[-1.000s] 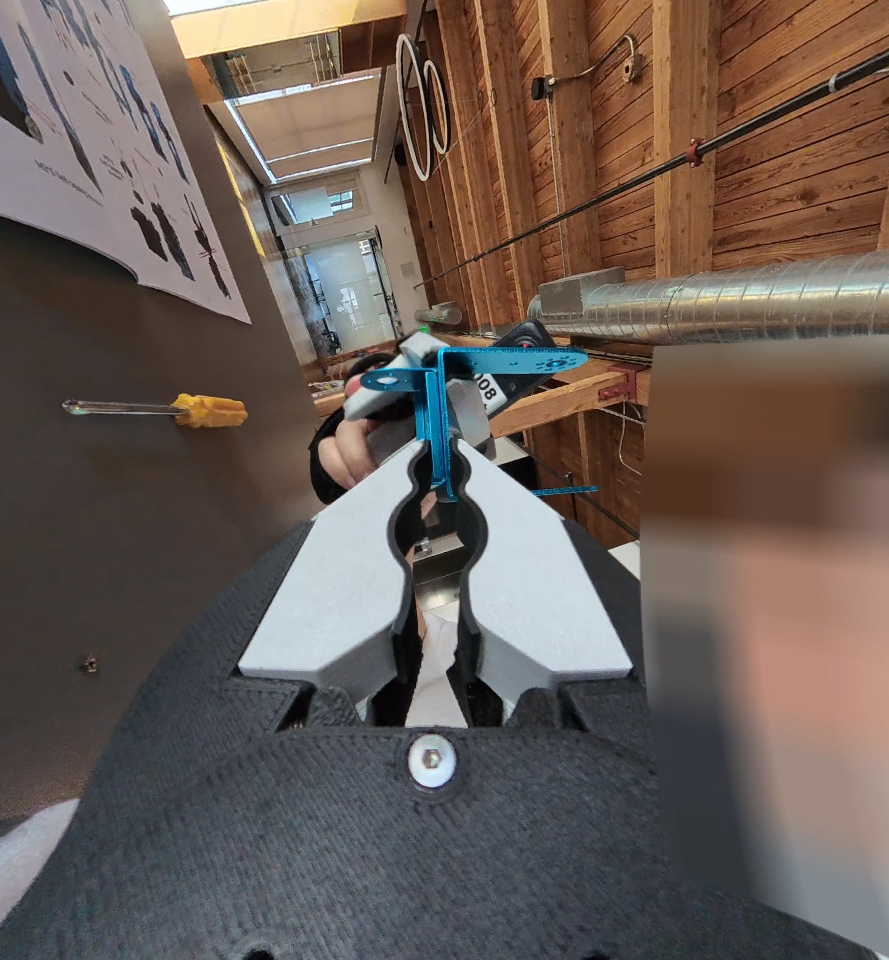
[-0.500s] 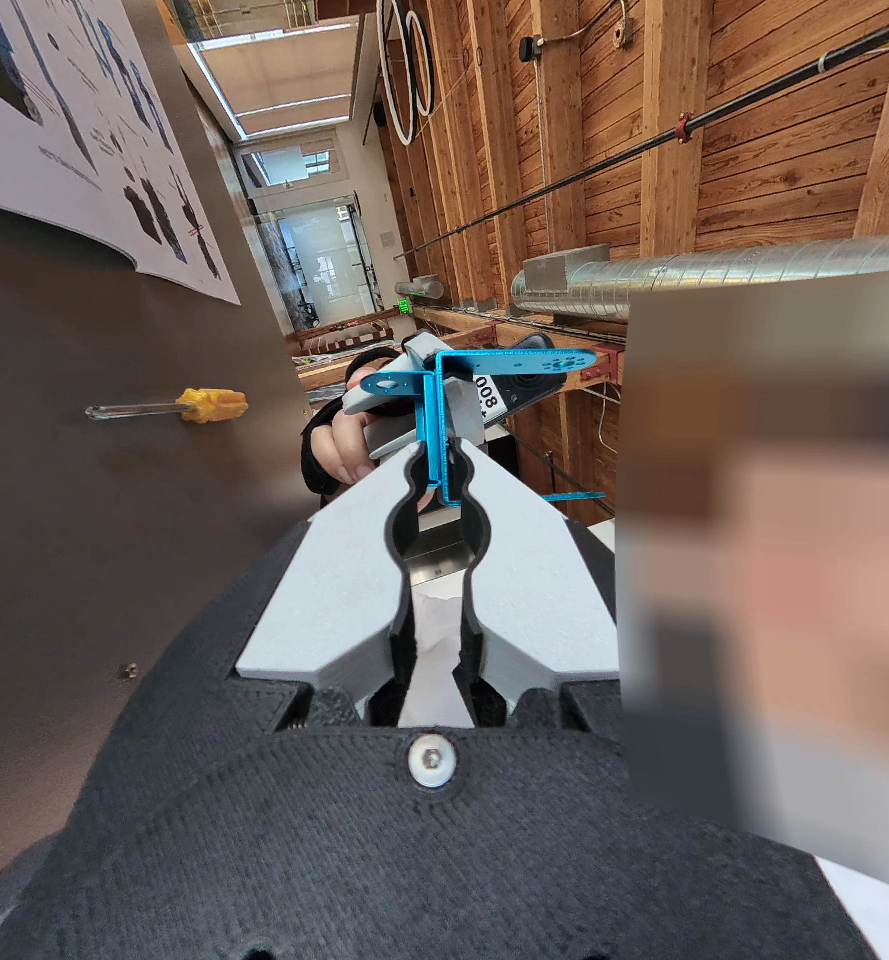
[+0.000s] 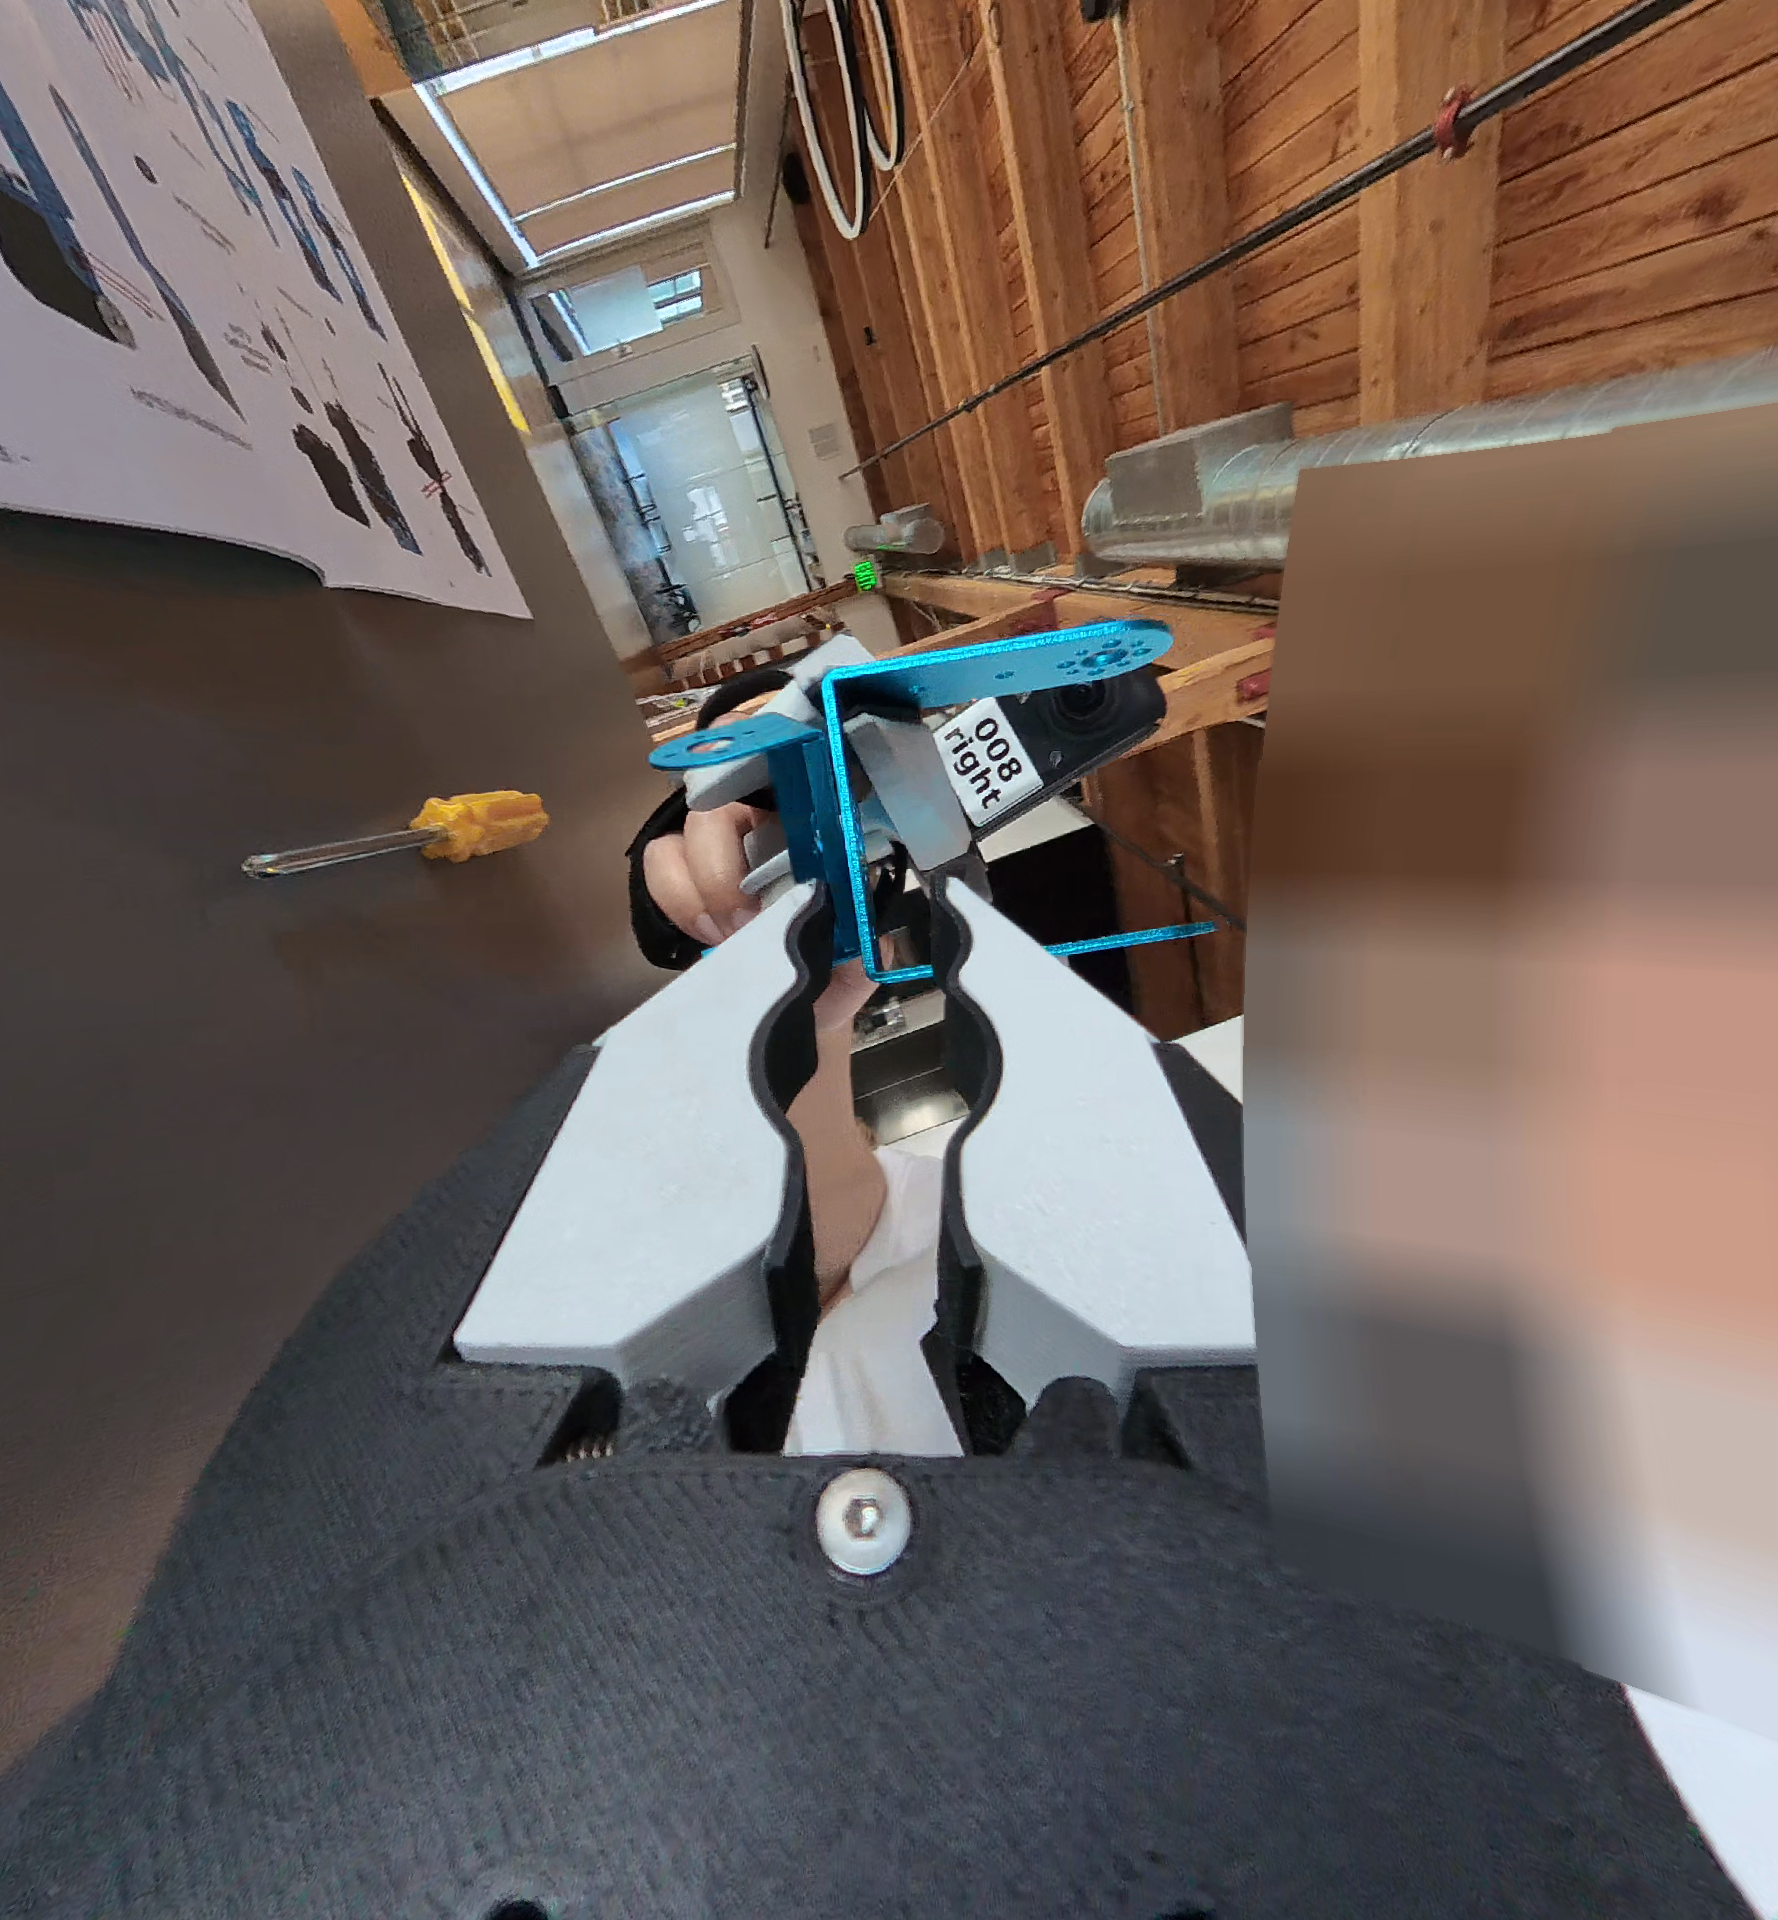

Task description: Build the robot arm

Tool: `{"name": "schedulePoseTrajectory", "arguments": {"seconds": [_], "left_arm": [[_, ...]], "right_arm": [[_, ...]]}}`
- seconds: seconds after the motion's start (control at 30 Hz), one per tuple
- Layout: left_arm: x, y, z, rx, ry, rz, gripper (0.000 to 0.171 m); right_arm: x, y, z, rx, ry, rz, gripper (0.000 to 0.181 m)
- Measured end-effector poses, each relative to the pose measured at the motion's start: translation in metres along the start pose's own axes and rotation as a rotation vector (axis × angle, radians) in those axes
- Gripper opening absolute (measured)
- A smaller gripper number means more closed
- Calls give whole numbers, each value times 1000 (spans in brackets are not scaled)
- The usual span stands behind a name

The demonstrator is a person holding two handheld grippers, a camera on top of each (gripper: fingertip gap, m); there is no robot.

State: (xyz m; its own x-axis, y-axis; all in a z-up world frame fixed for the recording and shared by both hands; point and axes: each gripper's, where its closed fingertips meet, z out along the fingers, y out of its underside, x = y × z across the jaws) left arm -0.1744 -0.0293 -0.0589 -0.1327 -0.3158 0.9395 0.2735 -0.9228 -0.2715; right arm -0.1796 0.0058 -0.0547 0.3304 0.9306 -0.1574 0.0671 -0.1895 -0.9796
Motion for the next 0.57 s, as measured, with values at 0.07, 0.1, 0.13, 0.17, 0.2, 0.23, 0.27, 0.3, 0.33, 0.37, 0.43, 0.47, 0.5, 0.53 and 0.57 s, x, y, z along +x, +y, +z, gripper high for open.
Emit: {"name": "schedulePoseTrajectory", "arguments": {"seconds": [0.07, 0.1, 0.13, 0.17, 0.2, 0.23, 0.27, 0.3, 0.33, 0.37, 0.43, 0.47, 0.5, 0.53, 0.57], "left_arm": [[-1, 0, 0, -6, -13, 13, 14], [-2, 0, -1, -6, -17, 20, 10], [-2, 0, -1, -7, -21, 23, 9], [-2, 0, -1, -10, -22, 26, 9], [-3, 1, -1, -15, -25, 30, 9], [-3, 1, -1, -18, -30, 35, 9], [-4, 1, -1, -20, -38, 44, 9], [-5, 2, -2, -25, -44, 54, 9], [-4, 2, -2, -29, -42, 61, 9], [-3, 3, -2, -33, -32, 63, 8], [2, 3, -2, -35, 2, 54, 7], [3, 3, -2, -32, 15, 49, 6], [3, 3, -1, -33, 23, 51, 5], [4, 3, -1, -33, 28, 58, 5], [5, 3, -1, -33, 35, 61, 5]], "right_arm": [[0, 0, 0, 1, -1, 0, 4], [0, 0, 0, 5, -5, 2, 4], [0, 0, 0, 6, -5, 3, 4], [-1, 0, 1, 7, -7, 2, 4], [-1, 0, 1, 9, -14, 1, 4], [-1, 0, 1, 6, -15, 0, 4], [-1, 1, 1, 1, -15, -4, 4], [-1, 2, 1, 0, -17, -7, 4], [-2, 2, 1, 3, -23, -10, 4], [-3, 1, 1, 12, -33, -7, 4], [-6, -2, 0, 40, -64, 13, 4], [-6, -3, 0, 49, -68, 18, 4], [-7, -4, 0, 57, -69, 15, 3], [-7, -5, 0, 64, -69, 7, 4], [-8, -6, 0, 70, -68, -1, 4]]}}
